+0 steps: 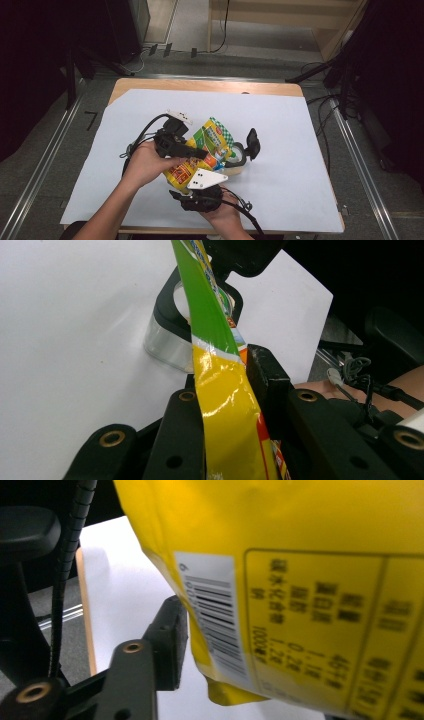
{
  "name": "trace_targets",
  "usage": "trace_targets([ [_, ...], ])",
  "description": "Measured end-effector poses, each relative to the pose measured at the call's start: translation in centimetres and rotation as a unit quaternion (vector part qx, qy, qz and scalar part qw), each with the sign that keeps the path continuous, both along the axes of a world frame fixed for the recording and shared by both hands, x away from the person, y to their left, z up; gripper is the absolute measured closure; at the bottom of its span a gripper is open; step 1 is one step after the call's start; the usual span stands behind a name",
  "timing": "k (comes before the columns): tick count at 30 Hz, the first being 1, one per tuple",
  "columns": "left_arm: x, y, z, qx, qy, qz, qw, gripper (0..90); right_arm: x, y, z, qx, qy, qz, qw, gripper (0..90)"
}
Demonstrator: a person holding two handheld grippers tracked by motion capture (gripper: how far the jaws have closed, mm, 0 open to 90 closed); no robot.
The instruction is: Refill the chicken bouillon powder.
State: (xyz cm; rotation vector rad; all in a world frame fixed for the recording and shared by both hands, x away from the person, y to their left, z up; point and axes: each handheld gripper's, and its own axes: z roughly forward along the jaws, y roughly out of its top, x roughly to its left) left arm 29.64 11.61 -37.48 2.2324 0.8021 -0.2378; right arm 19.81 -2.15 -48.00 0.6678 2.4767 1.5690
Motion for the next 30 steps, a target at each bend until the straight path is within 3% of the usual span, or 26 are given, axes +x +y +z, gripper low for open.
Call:
trace_targets([
  [5,0.12,-0.25,-0.05,-0.003,-0.003,-0.003,1.0000,78.0,0.18,-0.32,0.10,-0.001,0.006,-0.012,0.9999,60.4],
  [15,0.27,-0.23,-0.04,-0.006,0.011,-0.012,0.9999,71.5,0.18,-0.73,0.37,0.041,0.047,-0.024,0.9978,61.5],
  [23,0.30,-0.34,-0.04,0.006,0.016,-0.002,0.9999,75.4,0.18,-0.57,0.35,0.037,0.041,-0.019,0.9983,60.4],
  [30,0.39,-0.28,0.09,0.009,0.018,0.006,0.9998,79.3,0.15,-0.20,0.54,0.014,0.015,-0.001,0.9998,54.7],
])
